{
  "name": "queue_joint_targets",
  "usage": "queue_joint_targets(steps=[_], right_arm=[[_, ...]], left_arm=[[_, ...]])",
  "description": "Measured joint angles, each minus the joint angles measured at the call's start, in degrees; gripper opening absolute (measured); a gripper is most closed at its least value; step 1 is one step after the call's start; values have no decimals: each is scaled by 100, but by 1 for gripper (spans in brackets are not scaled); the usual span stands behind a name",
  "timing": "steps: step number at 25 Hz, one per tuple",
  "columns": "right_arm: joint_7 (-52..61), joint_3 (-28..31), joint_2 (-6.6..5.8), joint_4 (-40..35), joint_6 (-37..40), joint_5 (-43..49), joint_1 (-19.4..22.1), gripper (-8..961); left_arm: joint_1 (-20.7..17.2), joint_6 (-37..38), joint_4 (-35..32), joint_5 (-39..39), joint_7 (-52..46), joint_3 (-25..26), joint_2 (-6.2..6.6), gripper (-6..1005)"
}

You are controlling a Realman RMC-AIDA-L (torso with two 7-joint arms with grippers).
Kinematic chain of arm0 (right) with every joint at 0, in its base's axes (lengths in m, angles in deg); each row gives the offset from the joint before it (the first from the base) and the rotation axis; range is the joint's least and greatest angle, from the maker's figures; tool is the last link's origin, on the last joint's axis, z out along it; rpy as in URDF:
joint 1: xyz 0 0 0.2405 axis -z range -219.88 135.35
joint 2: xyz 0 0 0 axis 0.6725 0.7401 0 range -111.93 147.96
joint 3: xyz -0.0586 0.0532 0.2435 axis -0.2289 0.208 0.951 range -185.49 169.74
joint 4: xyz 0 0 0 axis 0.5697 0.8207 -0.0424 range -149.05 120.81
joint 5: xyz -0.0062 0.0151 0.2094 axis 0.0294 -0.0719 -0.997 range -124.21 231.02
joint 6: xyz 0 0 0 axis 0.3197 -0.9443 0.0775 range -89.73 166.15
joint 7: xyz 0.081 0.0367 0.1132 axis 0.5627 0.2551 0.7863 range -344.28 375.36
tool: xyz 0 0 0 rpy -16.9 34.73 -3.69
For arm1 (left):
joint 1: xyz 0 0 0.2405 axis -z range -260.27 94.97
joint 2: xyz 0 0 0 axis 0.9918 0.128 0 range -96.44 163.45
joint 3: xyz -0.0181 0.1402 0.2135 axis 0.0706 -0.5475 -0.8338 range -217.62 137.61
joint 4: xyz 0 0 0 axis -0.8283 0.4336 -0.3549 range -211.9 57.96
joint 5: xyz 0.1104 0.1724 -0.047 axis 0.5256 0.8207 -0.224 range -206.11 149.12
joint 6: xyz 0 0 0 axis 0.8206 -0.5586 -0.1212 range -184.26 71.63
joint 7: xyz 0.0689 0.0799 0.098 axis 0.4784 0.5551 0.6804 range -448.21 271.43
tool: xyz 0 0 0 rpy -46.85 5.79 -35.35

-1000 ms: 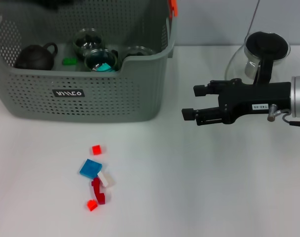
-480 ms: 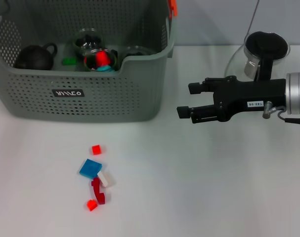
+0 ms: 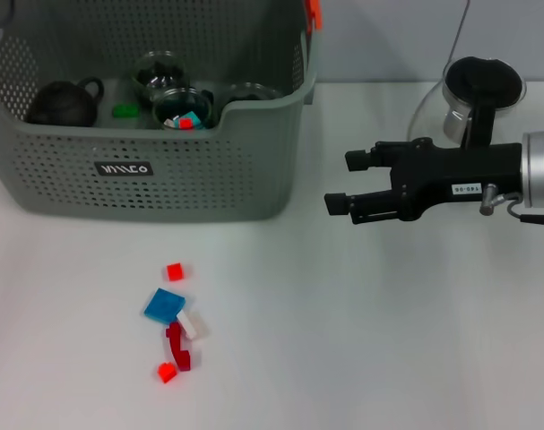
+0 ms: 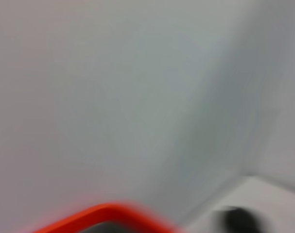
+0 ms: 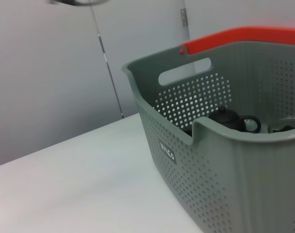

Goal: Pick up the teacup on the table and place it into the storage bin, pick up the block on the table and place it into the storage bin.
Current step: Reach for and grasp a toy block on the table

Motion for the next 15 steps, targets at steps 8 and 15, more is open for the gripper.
queue_joint_targets(steps=[8,15], right_arm=[[37,34,-6,22,-1,-7,-10,885],[95,44,-8,28,-29,-3,-15,885]], left_arm=[[-1344,2188,-1720,-577,1402,-529,-508,930],[-1942,2232,-2021,557,1680,-1433,-642,950]])
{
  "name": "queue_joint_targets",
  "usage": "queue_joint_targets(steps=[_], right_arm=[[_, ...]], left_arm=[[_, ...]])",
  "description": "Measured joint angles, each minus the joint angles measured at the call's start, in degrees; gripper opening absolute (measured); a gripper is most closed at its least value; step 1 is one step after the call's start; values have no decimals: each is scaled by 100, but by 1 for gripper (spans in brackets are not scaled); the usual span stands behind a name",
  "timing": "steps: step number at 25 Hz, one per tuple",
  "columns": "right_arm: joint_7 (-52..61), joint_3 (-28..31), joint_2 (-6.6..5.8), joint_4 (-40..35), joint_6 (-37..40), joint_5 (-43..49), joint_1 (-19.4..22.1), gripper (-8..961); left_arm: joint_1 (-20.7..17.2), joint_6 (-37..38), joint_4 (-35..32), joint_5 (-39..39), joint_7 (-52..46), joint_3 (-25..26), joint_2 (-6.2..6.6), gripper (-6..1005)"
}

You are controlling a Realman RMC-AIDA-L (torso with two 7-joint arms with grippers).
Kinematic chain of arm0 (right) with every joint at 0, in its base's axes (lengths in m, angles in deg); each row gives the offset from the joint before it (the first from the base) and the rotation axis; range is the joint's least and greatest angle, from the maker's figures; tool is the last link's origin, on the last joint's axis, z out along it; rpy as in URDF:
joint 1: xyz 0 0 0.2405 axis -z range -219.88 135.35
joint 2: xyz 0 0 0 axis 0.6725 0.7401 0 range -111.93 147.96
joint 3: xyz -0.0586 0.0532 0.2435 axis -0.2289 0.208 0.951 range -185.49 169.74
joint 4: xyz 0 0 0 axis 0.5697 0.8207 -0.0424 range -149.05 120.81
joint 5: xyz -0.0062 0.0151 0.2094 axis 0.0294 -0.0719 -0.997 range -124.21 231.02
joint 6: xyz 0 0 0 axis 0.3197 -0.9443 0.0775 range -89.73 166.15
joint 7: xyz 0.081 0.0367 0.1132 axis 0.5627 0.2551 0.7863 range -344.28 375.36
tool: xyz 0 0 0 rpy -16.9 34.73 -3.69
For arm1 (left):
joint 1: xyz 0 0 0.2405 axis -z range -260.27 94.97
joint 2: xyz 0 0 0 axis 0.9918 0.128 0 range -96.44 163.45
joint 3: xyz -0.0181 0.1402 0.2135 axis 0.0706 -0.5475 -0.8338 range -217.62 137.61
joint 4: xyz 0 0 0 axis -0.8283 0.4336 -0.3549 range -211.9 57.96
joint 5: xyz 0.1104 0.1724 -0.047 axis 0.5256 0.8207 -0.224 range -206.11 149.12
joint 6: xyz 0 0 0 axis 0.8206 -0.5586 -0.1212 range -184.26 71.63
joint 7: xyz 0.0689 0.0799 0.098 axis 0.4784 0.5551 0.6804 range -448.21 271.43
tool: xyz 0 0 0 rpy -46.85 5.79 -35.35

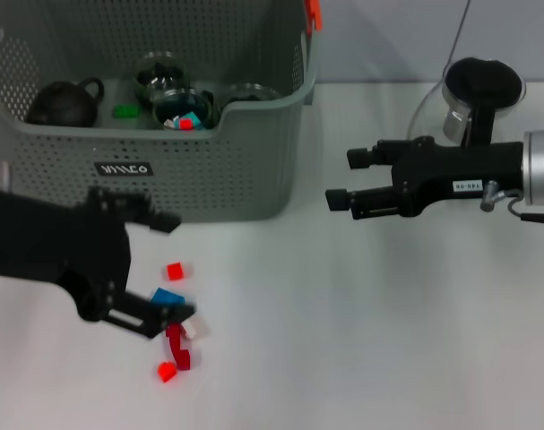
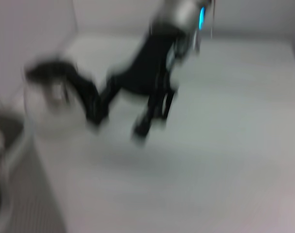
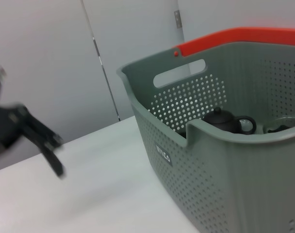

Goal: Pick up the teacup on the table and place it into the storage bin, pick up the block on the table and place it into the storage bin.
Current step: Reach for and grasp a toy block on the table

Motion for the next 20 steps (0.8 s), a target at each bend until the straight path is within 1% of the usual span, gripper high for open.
queue_joint_targets(steps=[4,8,11,14,15,20], right_arm=[[1,-20,1,2,-2,1,-18,884],[1,-20,7,2,-8,-1,-15,881],[1,-17,29,8,-21,0,9,880],[1,-2,48,10,-24,-3,38,879],[1,1,49,10,-25,-4,43,879],[18,2,75,10,-24,-7,46,879]], left_arm=[[395,-277,754,1199,221,-138,4,948],[798,-627,1425,1902,511,-226,18,943],[1035,-1023,1912,2477,673,-423,26,932],[1183,-1337,2235,2840,739,-669,26,922],[1225,-1492,2349,2976,766,-824,22,918],[1259,-1936,2507,3196,799,-1279,-18,900]])
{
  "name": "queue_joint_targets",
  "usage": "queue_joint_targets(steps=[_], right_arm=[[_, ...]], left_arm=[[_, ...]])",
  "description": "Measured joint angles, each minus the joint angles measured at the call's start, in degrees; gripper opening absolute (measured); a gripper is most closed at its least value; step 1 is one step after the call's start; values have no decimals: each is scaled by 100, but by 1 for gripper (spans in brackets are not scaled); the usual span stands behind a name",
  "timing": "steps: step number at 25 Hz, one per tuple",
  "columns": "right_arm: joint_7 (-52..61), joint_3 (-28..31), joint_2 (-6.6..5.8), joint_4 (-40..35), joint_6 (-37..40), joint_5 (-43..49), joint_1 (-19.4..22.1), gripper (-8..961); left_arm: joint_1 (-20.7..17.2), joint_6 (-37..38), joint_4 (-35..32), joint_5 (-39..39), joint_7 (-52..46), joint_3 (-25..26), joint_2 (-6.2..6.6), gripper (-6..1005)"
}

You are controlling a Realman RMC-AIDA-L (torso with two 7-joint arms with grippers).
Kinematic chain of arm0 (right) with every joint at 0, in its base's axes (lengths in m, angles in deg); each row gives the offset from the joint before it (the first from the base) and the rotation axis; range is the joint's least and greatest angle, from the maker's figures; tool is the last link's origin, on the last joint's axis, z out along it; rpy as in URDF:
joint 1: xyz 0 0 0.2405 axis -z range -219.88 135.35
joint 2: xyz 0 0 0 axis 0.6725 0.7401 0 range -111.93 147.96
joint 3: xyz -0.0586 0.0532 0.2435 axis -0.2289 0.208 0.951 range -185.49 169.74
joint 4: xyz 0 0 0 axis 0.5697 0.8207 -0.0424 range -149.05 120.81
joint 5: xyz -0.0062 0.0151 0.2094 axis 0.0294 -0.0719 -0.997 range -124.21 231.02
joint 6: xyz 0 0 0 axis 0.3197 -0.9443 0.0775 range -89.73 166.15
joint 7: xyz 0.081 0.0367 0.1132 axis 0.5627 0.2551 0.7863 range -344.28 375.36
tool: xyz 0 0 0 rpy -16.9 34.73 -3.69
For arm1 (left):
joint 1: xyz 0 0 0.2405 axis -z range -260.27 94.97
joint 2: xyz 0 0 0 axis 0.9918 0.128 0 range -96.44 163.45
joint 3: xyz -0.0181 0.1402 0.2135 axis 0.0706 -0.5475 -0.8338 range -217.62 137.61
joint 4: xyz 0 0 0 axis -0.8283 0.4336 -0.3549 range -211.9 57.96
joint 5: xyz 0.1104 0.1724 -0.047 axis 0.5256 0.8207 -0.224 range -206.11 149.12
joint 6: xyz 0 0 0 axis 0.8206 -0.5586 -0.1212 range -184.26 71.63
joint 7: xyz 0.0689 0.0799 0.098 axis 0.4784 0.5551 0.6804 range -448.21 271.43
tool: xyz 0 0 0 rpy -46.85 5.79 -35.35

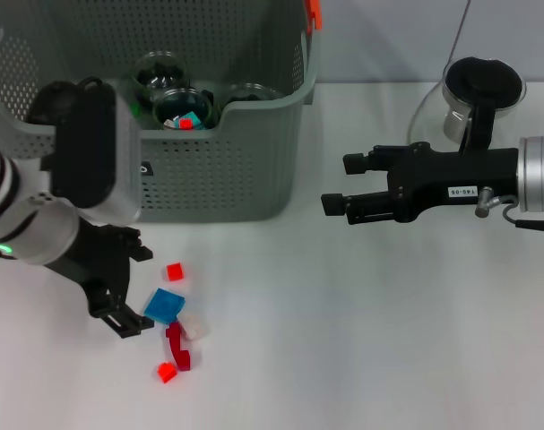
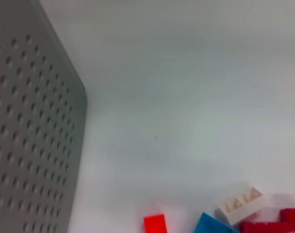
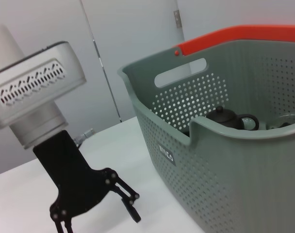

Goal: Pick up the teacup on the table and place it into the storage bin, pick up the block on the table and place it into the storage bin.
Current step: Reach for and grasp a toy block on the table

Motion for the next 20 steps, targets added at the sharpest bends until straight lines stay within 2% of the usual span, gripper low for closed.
queue_joint_targets(steps=[7,12,17,20], right_arm=[[1,-2,23,0,1,-4,-10,879],[1,-1,23,0,-14,-6,-39,879],[1,-2,16,0,-31,-6,-48,880],[1,-2,14,0,-35,-6,-51,880]], left_arm=[[68,-265,259,117,-13,-414,-9,874],[100,-420,341,186,-18,-483,-23,856],[132,-444,402,233,-8,-707,-26,725],[138,-499,404,245,3,-817,-26,727]])
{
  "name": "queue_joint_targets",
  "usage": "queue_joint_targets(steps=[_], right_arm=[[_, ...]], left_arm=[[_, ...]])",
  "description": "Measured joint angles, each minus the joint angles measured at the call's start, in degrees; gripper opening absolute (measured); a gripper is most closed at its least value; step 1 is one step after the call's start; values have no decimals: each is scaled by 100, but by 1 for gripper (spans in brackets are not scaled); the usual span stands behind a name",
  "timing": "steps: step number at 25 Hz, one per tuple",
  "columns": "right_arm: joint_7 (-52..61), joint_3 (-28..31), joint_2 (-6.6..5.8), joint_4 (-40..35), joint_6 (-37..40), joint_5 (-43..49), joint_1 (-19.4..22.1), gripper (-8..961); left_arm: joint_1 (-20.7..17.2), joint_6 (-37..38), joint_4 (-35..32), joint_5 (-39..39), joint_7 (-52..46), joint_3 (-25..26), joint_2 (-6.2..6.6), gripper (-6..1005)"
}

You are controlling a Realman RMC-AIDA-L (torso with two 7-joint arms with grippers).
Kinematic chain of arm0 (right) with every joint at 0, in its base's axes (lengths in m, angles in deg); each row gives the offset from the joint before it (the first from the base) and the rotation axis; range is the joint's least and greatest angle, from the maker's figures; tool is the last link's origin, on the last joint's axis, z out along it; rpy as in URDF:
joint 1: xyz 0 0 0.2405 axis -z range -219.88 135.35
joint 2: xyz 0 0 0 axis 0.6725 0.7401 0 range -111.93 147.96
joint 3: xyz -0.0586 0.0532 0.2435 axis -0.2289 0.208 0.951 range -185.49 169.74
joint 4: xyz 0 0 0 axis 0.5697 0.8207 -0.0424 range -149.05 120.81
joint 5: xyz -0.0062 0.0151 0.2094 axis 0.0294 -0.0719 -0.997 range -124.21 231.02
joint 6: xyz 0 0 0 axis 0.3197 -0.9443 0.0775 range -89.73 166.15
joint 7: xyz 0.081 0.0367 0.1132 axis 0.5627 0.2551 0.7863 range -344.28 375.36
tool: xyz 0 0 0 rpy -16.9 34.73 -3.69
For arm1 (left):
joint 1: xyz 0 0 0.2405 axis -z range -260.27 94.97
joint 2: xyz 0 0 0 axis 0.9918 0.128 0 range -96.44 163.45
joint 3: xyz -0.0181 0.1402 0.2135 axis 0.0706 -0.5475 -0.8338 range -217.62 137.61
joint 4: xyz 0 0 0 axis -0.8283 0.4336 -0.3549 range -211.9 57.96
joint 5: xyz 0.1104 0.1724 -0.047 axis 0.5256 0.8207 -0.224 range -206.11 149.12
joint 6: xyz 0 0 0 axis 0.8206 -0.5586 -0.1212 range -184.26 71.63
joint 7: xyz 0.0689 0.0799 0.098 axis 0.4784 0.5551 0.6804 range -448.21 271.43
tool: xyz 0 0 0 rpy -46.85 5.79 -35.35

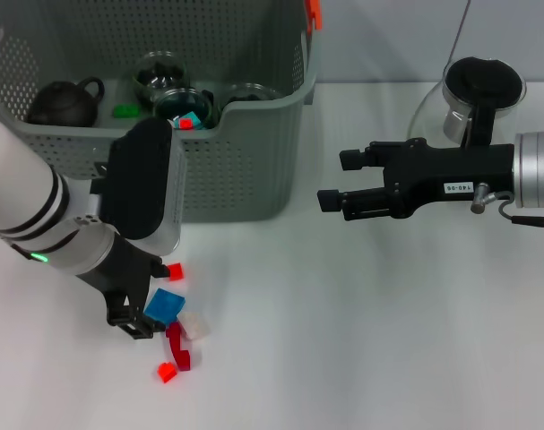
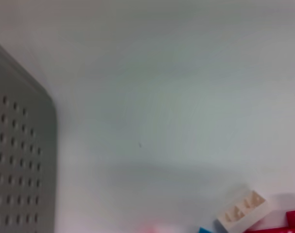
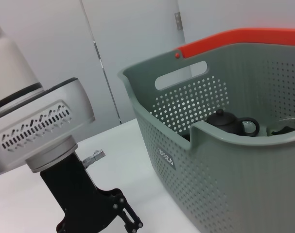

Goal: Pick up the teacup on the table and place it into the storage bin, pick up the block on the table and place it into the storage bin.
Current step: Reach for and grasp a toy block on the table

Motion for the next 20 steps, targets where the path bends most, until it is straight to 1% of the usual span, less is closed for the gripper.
queue_joint_targets(steps=[8,20], right_arm=[[0,0,-1,0,-1,0,0,880],[-33,10,0,0,1,-51,47,880]], left_arm=[[217,-15,280,229,8,-130,-1,731],[255,-25,369,250,9,-258,-7,713]])
